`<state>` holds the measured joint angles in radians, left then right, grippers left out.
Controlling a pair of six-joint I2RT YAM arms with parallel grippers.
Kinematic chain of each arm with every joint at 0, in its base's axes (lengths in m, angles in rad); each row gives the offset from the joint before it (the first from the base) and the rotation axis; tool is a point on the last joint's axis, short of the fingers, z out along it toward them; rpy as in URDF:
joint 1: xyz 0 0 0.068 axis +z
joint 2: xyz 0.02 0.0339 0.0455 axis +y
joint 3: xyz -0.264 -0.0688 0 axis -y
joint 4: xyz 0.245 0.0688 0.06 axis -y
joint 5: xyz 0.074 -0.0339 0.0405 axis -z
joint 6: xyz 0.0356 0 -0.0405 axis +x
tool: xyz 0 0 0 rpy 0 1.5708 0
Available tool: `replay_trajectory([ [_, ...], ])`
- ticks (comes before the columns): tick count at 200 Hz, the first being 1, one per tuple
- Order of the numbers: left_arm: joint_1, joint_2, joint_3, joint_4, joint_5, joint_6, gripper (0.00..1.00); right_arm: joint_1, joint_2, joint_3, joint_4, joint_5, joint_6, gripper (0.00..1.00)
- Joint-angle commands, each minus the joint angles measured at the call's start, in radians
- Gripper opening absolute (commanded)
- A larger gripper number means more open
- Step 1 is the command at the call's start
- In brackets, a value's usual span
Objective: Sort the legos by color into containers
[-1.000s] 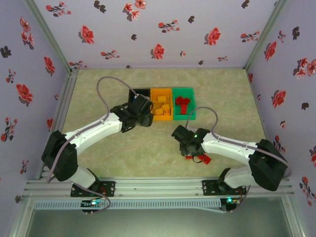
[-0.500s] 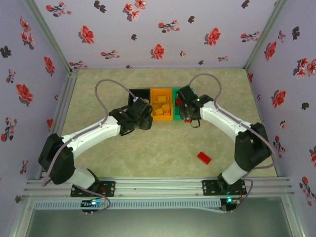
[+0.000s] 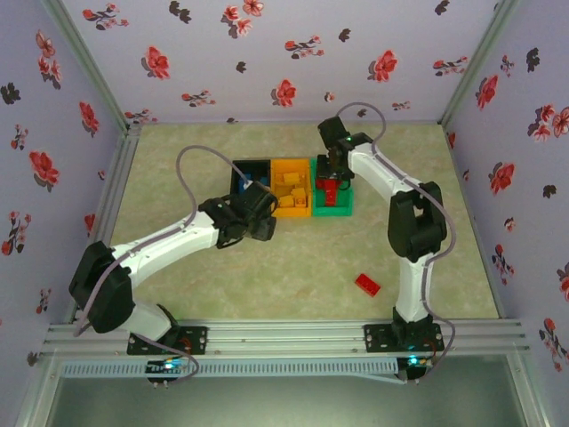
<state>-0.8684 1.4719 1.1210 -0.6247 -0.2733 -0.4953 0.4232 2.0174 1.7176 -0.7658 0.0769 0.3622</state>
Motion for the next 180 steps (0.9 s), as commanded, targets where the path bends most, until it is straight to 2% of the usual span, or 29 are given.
replay_trajectory([
  [1, -0.024, -0.017, 0.024, -0.025, 0.007, 0.005, 0.64, -0.003, -0.032, 0.005, -0.048, -0.016, -0.011, 0.52],
  [45, -0.081, 0.054, 0.075, -0.022, 0.053, 0.039, 0.65, -0.042, -0.176, -0.152, -0.018, -0.023, 0.005, 0.55],
  [103, -0.207, 0.207, 0.184, 0.013, 0.184, 0.114, 0.65, -0.132, -0.323, -0.349, 0.014, -0.08, 0.021, 0.57],
  [142, -0.289, 0.377, 0.357, -0.043, 0.267, 0.115, 0.66, -0.199, -0.375, -0.458, 0.059, -0.124, 0.05, 0.59],
  [180, -0.369, 0.582, 0.591, -0.176, 0.32, 0.135, 0.68, -0.267, -0.427, -0.51, 0.078, -0.16, 0.064, 0.61],
])
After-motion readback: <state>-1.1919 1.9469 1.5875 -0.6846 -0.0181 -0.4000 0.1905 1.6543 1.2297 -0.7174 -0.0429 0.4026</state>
